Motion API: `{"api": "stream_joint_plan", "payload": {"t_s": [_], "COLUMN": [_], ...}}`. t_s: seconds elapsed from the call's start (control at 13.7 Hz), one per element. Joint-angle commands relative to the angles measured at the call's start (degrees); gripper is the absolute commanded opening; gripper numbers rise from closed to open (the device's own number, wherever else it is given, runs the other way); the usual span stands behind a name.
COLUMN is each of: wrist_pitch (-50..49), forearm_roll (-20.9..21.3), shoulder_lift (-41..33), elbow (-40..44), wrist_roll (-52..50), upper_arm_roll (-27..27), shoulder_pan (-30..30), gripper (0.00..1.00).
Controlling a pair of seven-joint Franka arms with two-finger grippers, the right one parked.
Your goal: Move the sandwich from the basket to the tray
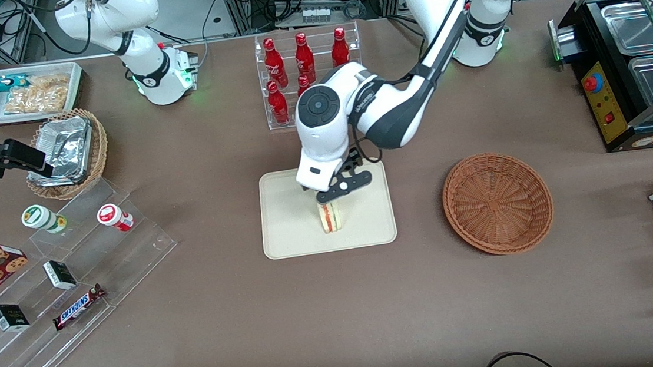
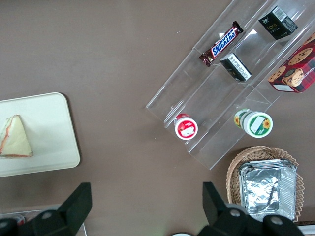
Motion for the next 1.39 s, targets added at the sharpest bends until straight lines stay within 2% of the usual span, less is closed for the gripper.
{"api": "stream_joint_plan", "payload": {"t_s": [0.0, 0.66, 0.88, 1.31], "wrist_pitch": [-4.32, -5.21, -7.05, -15.91], "forearm_roll": [0.07, -0.46, -0.55, -0.55], "shoulder_lift": [-2.54, -11.67, -16.93, -24.59], "elbow": [-1.70, -11.79, -16.01, -17.61], "wrist_roll": [3.51, 19.41, 27.05, 42.77], "upper_arm_roll": [2.81, 4.14, 4.14, -0.61], "shoulder_pan": [0.24, 10.78, 15.35, 28.35], "gripper": [1.00, 1.00, 1.00, 1.00]}}
